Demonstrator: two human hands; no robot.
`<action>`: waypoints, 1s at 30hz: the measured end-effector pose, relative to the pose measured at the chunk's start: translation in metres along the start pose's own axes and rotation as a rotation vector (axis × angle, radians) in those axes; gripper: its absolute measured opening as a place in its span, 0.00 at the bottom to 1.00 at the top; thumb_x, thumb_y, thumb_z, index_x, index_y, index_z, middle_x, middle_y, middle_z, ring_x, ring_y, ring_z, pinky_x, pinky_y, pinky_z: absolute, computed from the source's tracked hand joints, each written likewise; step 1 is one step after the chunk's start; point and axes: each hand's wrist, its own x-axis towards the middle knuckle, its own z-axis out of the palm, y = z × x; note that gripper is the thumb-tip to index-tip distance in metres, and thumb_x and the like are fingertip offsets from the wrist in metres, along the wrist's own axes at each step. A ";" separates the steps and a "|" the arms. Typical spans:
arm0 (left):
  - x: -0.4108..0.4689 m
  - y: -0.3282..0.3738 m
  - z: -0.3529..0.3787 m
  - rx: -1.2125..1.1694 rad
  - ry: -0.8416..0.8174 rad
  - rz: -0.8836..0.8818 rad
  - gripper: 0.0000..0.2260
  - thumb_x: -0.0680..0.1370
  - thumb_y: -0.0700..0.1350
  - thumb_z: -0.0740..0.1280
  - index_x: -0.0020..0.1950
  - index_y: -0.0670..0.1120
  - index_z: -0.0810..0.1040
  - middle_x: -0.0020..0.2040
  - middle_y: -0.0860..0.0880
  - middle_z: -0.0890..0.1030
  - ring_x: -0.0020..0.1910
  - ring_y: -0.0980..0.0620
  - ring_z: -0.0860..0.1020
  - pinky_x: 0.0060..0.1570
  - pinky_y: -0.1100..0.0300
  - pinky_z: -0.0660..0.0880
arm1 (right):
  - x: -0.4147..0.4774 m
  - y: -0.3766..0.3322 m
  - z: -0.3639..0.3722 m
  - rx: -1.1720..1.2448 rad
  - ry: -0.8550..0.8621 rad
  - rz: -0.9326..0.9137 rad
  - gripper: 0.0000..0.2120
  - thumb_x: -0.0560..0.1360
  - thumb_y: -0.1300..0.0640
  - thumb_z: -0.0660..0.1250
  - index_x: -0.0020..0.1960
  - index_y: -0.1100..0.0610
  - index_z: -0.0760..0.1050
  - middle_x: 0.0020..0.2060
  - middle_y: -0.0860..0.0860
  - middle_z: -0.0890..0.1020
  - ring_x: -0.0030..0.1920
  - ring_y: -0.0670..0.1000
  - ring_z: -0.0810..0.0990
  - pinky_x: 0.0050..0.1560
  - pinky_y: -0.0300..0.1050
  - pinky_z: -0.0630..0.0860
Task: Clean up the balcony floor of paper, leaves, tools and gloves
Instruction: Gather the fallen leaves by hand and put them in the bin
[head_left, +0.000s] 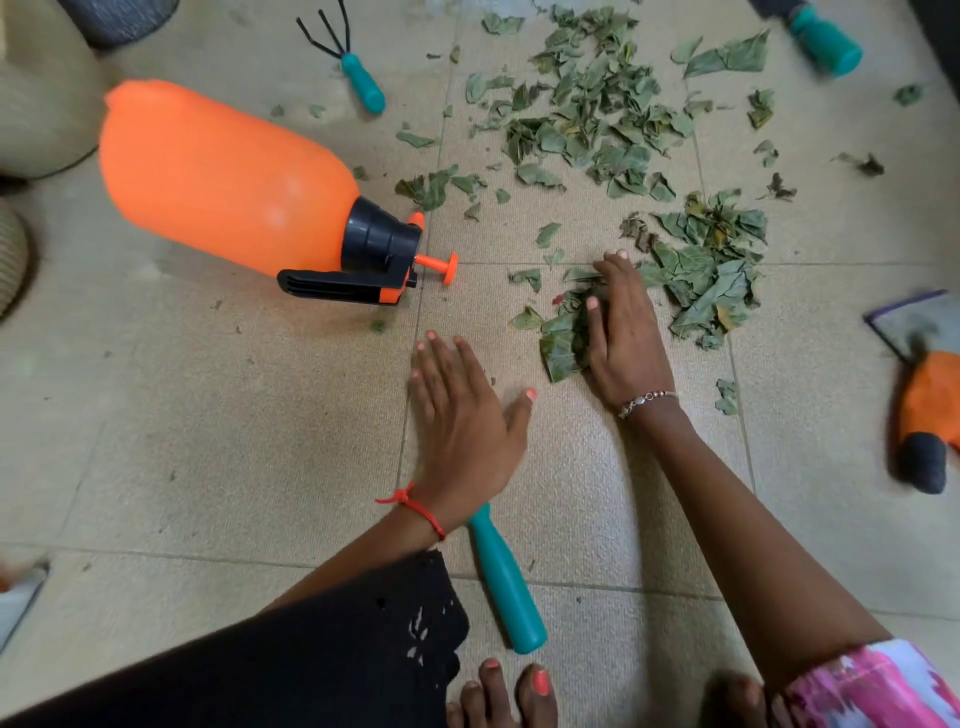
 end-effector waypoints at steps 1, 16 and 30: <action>0.006 -0.006 -0.004 0.008 0.005 -0.035 0.39 0.78 0.65 0.45 0.75 0.38 0.37 0.75 0.37 0.35 0.74 0.42 0.33 0.70 0.51 0.32 | 0.000 0.000 0.000 -0.001 0.000 -0.001 0.20 0.81 0.58 0.52 0.70 0.64 0.62 0.71 0.59 0.64 0.73 0.54 0.58 0.74 0.49 0.54; 0.042 -0.016 -0.011 0.011 -0.052 0.028 0.38 0.79 0.61 0.51 0.76 0.37 0.41 0.76 0.38 0.38 0.76 0.43 0.37 0.72 0.51 0.35 | 0.000 -0.004 -0.001 -0.082 -0.018 -0.001 0.20 0.80 0.58 0.53 0.69 0.65 0.63 0.70 0.60 0.65 0.72 0.56 0.60 0.73 0.50 0.55; 0.082 0.037 0.001 0.047 -0.088 0.594 0.37 0.79 0.59 0.55 0.76 0.44 0.37 0.76 0.44 0.34 0.75 0.49 0.34 0.74 0.49 0.36 | 0.003 0.003 -0.008 -0.079 0.232 0.128 0.19 0.79 0.56 0.54 0.67 0.63 0.66 0.70 0.58 0.66 0.73 0.54 0.59 0.74 0.52 0.53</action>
